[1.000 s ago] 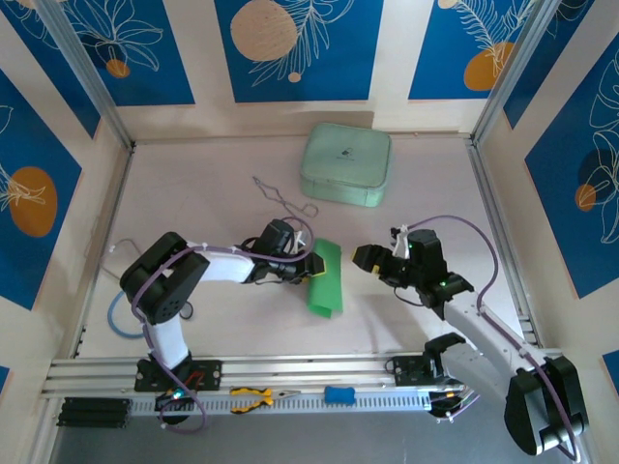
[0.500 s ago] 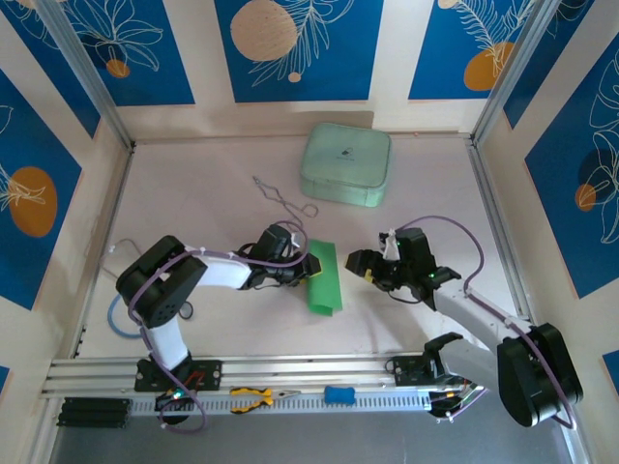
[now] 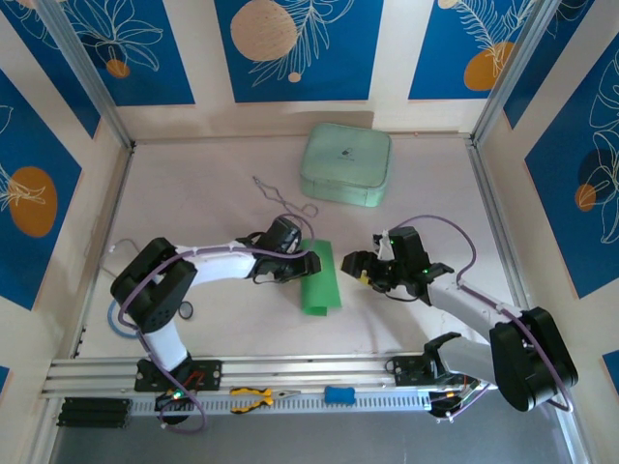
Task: Fold a paper plane with a square sheet of paper (pick it up from the middle)
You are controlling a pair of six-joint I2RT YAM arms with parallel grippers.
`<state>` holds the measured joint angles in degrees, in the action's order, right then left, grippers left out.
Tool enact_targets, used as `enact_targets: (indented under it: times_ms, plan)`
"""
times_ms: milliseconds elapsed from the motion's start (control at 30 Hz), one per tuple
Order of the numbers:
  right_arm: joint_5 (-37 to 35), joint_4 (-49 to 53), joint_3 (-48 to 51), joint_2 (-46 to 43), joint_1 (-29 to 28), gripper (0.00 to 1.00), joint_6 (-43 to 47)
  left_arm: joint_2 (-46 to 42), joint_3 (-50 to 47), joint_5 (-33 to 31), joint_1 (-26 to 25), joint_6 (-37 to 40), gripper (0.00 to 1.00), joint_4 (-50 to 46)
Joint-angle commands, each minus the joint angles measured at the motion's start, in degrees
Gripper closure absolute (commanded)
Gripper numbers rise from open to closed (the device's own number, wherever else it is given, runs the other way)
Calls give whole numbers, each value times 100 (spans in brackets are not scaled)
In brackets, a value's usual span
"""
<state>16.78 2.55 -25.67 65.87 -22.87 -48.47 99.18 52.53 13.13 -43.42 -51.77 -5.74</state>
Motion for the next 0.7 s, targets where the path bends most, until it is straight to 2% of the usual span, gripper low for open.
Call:
enact_targets:
  times_ms: [0, 300, 667]
  plan:
    - [107, 55, -172, 74, -62, 25, 66, -94, 228, -357, -4, 581, 38, -1024]
    - [72, 96, -243, 233, -130, 25, 68, 20, 419, -215, 14, 1002, 49, -1316]
    - [-42, 243, -287, 317, -140, 25, 73, 165, 254, 177, 2, 313, 57, -613]
